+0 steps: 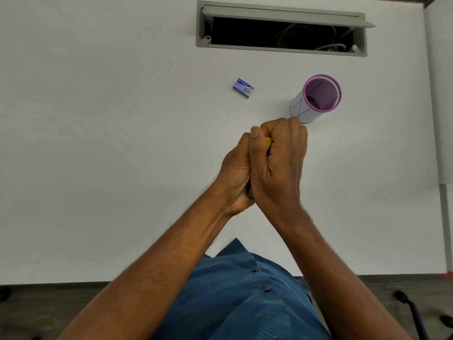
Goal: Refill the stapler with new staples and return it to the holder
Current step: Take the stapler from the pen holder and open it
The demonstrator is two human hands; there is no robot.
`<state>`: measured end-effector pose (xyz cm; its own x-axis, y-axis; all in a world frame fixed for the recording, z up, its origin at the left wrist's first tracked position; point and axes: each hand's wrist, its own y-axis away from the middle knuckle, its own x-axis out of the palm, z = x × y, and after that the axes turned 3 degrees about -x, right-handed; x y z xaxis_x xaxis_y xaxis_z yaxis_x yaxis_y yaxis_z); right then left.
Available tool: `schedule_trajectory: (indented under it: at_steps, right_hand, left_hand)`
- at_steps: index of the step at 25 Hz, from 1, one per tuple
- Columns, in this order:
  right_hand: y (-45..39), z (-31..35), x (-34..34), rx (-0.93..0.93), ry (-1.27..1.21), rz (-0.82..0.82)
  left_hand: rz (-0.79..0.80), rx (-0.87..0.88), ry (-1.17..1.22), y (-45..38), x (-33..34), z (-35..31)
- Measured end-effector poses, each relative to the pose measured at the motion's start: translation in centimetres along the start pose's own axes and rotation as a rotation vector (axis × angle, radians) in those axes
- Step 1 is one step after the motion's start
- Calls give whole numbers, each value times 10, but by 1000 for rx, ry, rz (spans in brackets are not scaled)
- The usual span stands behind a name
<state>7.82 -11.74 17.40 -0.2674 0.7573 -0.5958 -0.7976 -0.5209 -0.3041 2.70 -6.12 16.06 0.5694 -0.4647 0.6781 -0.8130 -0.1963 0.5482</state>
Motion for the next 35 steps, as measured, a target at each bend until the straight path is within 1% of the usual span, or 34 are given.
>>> schedule_trajectory:
  at_steps: [4,8,12,14,17,20,24,30,35]
  right_hand:
    - [-1,5,-1,-97,-6,-4]
    - [-2,5,0,-82,-52,-36]
    - [6,0,-4,-105,-117,-66]
    - [12,-2,-7,-116,-144,-69]
    - [24,-7,-15,-157,-176,-58]
    - [37,-14,-24,-214,-187,-39]
    - [56,-20,-27,-147,-203,33]
    - [69,-29,-19,-83,-124,113]
    - [63,-32,-14,76,-171,98]
  left_hand:
    - [-75,48,-35,-3,-2,3]
    - [-40,28,69,-5,0,-2]
    - [-71,-46,36,-14,-1,-3]
    - [-83,-61,57,-17,1,-8]
    - [-36,-60,171,-24,2,-15]
    - [-1,-11,240,-30,-3,-20]
    - [20,29,299,-36,-7,-28]
    - [64,69,327,-39,-7,-35]
    - [65,62,288,-38,-10,-31]
